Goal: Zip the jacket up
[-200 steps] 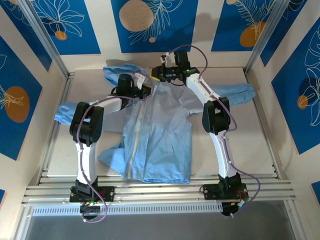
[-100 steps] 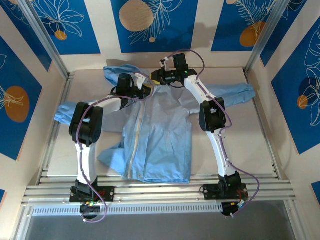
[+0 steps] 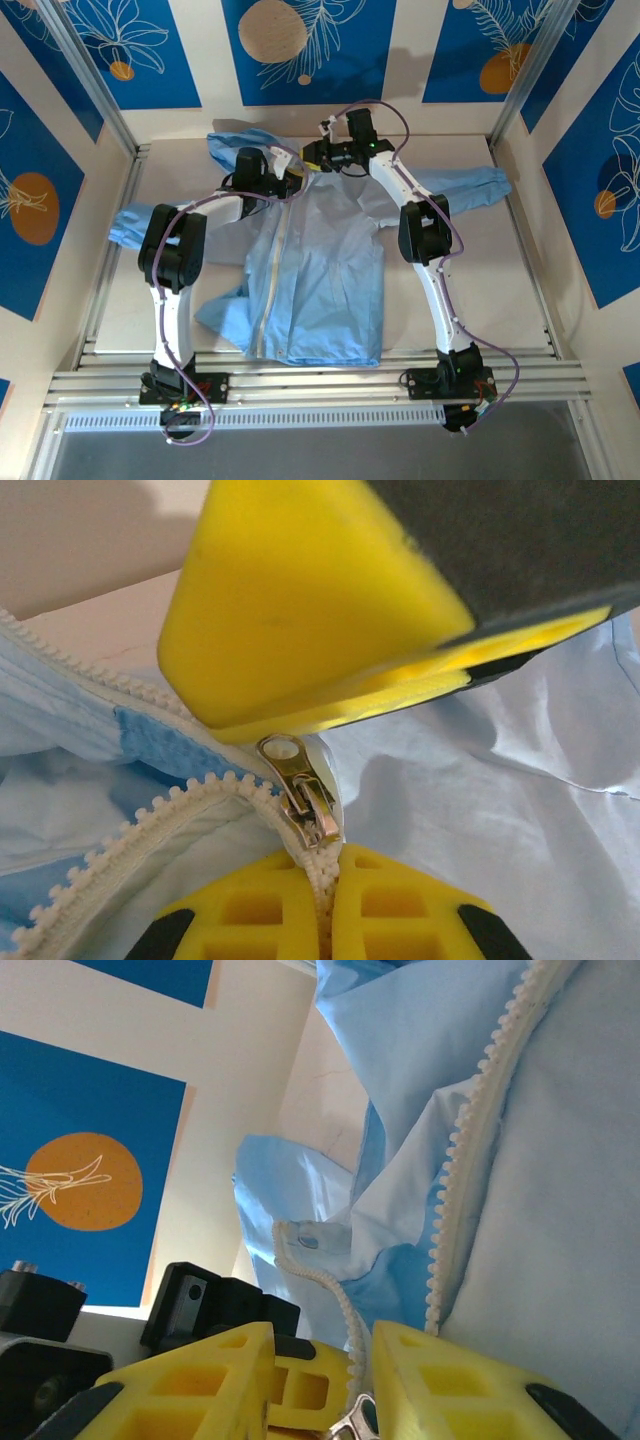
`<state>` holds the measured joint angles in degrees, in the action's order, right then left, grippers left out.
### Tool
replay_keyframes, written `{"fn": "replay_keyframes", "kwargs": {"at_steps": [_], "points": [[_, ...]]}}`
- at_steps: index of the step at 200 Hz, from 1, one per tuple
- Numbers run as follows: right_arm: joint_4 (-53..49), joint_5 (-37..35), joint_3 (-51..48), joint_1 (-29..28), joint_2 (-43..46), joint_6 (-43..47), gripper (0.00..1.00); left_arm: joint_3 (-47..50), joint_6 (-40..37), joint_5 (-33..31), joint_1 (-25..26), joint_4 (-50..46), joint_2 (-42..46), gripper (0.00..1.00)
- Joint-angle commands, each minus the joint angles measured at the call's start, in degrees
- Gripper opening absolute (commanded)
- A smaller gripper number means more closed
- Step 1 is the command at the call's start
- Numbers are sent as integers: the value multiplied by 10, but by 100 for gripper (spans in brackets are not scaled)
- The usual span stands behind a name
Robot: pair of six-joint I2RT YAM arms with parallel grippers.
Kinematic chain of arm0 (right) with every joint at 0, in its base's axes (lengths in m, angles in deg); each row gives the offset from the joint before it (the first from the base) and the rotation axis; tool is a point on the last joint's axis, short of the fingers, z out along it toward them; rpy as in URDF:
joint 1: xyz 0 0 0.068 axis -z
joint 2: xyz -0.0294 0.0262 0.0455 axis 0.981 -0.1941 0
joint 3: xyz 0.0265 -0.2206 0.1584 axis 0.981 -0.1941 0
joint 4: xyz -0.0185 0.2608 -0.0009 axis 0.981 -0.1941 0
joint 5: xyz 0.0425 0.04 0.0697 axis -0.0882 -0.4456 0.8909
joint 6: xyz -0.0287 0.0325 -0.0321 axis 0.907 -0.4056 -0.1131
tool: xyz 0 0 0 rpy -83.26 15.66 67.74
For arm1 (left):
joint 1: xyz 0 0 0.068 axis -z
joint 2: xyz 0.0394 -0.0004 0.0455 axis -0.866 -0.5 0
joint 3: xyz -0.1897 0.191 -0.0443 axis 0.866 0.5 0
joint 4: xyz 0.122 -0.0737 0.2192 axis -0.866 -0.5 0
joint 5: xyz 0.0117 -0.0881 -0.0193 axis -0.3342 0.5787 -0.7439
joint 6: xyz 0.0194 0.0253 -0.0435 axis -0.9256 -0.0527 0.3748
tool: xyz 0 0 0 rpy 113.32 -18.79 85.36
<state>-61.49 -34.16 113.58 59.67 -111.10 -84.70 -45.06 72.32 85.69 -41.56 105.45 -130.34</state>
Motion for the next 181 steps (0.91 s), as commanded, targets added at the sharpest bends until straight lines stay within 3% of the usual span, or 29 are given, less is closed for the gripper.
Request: {"fn": "replay_keyframes", "kwargs": {"at_steps": [1,98,132,181], "points": [[-1,27,-20,-7,10,-10,32,-16,8,7,1,9,19,0],[49,27,-83,-9,42,-31,29,-19,23,2,0,11,12,0],[38,14,-94,-7,45,-41,39,-15,24,3,1,15,13,0],[48,23,-94,-7,47,-55,40,-17,25,5,0,14,12,0]]}}
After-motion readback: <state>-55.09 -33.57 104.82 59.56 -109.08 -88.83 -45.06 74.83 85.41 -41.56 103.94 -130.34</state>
